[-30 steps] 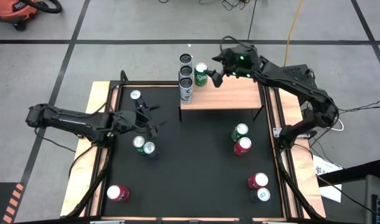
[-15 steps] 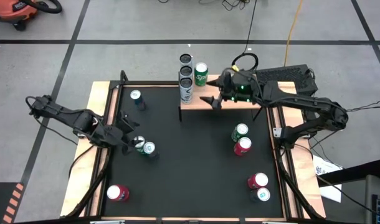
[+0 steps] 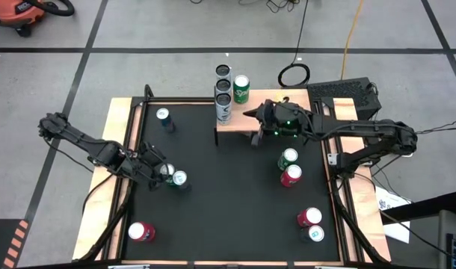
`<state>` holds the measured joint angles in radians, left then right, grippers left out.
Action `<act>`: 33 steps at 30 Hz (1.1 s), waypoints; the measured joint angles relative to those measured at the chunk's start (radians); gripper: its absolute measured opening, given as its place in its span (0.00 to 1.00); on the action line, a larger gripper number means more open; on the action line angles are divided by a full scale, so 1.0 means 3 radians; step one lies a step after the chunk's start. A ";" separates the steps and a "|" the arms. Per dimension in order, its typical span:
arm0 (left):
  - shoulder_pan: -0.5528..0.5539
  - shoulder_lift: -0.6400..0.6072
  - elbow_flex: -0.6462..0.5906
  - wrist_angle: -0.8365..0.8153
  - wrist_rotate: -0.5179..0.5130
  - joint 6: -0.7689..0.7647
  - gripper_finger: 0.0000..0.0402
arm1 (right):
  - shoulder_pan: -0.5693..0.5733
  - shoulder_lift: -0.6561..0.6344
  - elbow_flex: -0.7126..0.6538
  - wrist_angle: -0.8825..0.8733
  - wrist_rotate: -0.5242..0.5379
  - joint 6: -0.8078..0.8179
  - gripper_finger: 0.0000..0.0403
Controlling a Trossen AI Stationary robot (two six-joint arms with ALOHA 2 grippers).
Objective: Place canned beverage on shelf
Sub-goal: Put the left green soda can on the shelf aligned with the other green soda can
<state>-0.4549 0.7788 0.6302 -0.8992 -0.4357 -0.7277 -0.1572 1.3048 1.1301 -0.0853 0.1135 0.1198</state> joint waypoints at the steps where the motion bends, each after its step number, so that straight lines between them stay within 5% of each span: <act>1: 0.0000 0.0001 -0.0013 0.0019 0.0011 -0.0004 0.91 | 0.0020 0.0001 0.0000 -0.0001 0.0040 0.0005 0.90; 11: -0.0019 -0.0004 -0.0093 -0.0033 0.0012 -0.0005 0.91 | 0.0095 0.0001 0.0000 0.0015 0.0172 0.0002 0.90; 26: -0.0015 -0.0188 0.0138 -0.0264 -0.0419 0.0048 0.91 | 0.0095 0.0001 0.0000 0.0024 0.0248 -0.0002 0.90; 33: -0.0019 -0.0188 -0.0010 -0.0100 0.0022 -0.0048 0.91 | 0.0095 0.0001 0.0000 -0.0002 0.0247 -0.0002 0.90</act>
<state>-0.4606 0.7223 0.6273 -0.9293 -0.4292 -0.7421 -0.1287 1.3052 1.1301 -0.0858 0.1875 0.1192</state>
